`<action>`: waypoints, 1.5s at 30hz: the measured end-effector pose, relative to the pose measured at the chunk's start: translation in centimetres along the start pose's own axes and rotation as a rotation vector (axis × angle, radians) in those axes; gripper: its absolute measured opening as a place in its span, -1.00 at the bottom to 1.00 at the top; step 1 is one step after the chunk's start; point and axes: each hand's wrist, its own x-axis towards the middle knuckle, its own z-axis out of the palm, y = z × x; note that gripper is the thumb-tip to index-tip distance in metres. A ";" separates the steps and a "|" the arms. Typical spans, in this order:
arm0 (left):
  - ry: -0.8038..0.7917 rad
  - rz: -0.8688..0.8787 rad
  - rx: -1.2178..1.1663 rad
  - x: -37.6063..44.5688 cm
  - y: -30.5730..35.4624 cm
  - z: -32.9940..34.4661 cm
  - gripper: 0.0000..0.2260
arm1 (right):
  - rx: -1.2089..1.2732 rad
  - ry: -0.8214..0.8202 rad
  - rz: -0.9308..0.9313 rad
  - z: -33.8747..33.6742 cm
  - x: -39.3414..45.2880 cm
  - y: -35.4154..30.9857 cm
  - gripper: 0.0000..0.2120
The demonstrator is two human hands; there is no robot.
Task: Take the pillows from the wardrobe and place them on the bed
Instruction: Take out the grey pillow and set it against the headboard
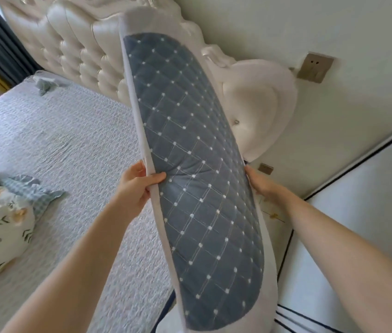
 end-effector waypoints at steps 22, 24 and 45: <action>0.985 -0.096 0.445 14.1 -3.2 -7.6 -0.63 | -0.127 0.253 -0.070 8.4 18.0 -16.1 -0.30; 0.983 -0.151 0.429 14.8 -4.5 -7.6 -0.48 | -0.239 0.293 -0.098 9.0 18.8 -17.4 -0.28; 0.171 -0.436 0.731 31.9 -20.8 -10.0 -0.41 | -1.208 -0.430 -0.451 11.3 40.3 -14.8 -0.31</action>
